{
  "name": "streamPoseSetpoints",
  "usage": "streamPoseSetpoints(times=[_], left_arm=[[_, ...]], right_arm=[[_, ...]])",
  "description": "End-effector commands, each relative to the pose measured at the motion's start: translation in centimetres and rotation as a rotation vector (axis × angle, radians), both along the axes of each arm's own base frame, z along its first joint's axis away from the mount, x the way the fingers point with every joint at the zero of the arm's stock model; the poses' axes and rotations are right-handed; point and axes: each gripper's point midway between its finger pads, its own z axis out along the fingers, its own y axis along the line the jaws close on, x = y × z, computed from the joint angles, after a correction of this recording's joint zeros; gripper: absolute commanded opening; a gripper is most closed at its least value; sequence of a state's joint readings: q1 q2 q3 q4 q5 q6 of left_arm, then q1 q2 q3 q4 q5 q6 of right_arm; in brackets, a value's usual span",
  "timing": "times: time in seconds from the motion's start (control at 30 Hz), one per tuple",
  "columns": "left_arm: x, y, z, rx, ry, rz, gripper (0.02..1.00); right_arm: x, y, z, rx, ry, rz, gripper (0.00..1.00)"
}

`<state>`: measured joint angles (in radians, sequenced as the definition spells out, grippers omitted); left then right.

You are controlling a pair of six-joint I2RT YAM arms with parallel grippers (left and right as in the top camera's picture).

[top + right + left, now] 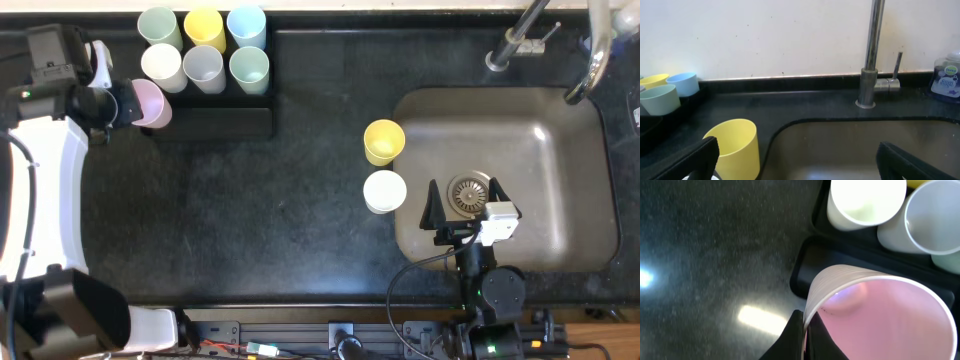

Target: Store Cups

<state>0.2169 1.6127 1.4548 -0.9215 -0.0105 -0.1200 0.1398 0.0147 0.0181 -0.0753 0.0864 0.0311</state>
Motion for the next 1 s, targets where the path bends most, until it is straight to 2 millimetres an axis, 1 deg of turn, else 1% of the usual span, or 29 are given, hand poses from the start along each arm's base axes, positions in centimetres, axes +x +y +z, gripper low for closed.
streamPoseSetpoints(times=[0.03,0.27,0.43,0.5,0.57,0.87,1.0], left_arm=[[0.8,0.4,-2.2,-0.001,0.035,-0.016,0.036],[2.5,0.8,-5.4,-0.01,0.07,-0.016,0.036],[2.7,0.9,-6.7,-0.013,0.091,-0.015,0.036],[2.8,0.9,-6.9,-0.012,0.095,-0.013,0.045],[2.7,1.0,-7.0,-0.01,0.1,-0.012,0.075],[2.9,1.1,-6.9,-0.006,0.09,-0.01,0.165],[2.8,0.9,-7.0,-0.015,0.094,-0.011,0.183]], right_arm=[[0.0,0.0,-0.3,0.007,-0.001,-0.004,0.998],[0.0,0.0,-0.3,0.007,-0.001,-0.004,0.998],[0.0,0.0,-0.3,0.007,-0.001,-0.004,0.998],[0.0,0.0,-0.3,0.007,-0.001,-0.004,0.996],[0.0,0.0,-0.3,0.007,-0.001,-0.004,0.996],[0.0,0.0,-0.3,0.007,-0.001,-0.004,0.998],[0.0,0.0,-0.3,0.007,-0.001,-0.004,0.996]])
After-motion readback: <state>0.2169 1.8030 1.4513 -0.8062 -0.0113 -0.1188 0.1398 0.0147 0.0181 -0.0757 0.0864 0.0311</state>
